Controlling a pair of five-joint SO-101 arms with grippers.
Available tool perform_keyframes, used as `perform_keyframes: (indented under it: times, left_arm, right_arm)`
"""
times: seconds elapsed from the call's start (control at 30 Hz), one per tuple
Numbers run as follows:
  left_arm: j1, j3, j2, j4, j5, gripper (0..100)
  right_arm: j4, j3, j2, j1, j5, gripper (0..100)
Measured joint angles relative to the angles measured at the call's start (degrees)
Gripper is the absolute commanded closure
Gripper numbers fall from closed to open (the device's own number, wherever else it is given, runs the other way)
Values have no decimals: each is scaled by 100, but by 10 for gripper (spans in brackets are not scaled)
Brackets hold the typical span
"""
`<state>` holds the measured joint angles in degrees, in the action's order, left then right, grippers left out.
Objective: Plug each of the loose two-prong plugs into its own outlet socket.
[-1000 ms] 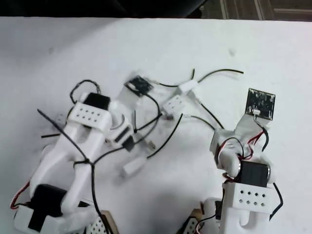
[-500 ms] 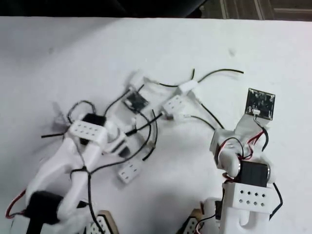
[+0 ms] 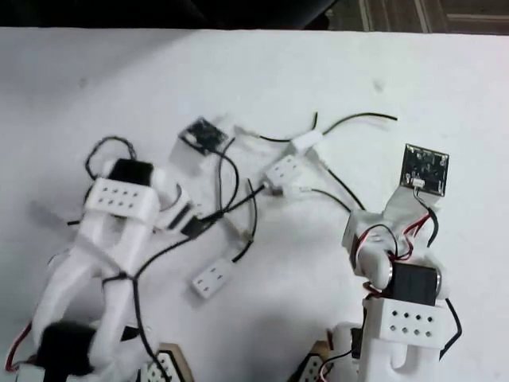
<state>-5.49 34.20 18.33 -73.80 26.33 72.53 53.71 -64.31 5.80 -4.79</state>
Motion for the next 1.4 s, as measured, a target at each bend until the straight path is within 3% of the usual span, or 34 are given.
perform_keyframes:
  times: [0.17,0.4,0.67,0.77,0.87,1.03,1.4]
  left_arm:
    - [0,-387,1275,-659,-316,737]
    - [633,158,3745,-835,-765,737]
    - [2303,2022,5829,-747,-818,737]
    - [2980,2945,6514,-510,-818,737]
    - [3411,3903,7226,-343,-818,737]
    - [3657,5222,8396,-325,-818,737]
    - [3692,5679,8615,-70,-730,736]
  right_arm:
    - [0,0,0,-9,62,728]
    - [70,0,0,-193,1451,731]
    - [633,-466,0,-2242,1829,732]
    - [668,-703,229,-3086,1829,783]
    - [668,-976,818,-3727,1829,842]
    - [615,-1644,2251,-4360,1829,810]
    - [571,-3305,5389,-4703,1881,784]
